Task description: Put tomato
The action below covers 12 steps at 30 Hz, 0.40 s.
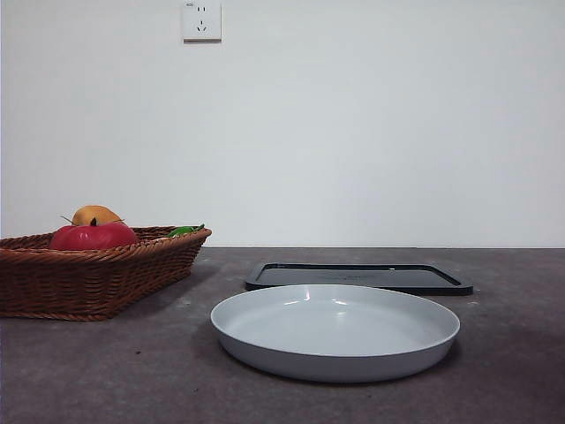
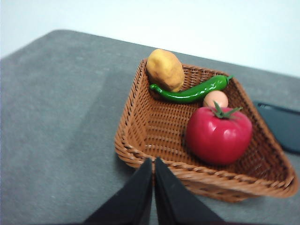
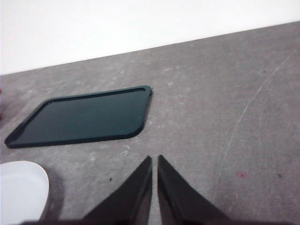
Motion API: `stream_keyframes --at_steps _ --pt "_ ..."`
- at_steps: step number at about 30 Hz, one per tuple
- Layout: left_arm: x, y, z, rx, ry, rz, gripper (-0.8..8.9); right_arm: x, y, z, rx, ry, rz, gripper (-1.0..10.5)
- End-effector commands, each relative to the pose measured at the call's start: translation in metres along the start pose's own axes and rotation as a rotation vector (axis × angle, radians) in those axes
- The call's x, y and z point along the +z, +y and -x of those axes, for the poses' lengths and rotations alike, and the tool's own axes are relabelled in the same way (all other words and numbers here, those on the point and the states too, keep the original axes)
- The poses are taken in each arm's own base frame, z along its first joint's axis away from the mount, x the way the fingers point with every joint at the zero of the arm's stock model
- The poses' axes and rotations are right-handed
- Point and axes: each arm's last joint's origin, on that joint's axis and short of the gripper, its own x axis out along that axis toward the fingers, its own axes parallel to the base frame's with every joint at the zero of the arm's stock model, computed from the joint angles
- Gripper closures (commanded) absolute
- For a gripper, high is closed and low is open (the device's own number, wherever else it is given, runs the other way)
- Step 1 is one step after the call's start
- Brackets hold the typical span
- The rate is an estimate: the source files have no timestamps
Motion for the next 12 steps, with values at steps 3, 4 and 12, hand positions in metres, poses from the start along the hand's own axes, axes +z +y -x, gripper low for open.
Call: stream_keyframes --at_steps 3,4,12 --pt "0.006 -0.001 0.002 -0.003 -0.023 0.133 8.04 0.011 0.003 0.004 0.007 -0.030 -0.062 9.4" --pt "0.009 -0.002 0.003 -0.005 -0.031 0.145 8.04 0.015 0.005 0.005 0.010 -0.039 -0.063 9.4" --pt "0.045 -0.011 0.017 -0.028 -0.089 0.195 8.03 0.055 0.018 0.021 0.021 -0.065 -0.071 9.4"
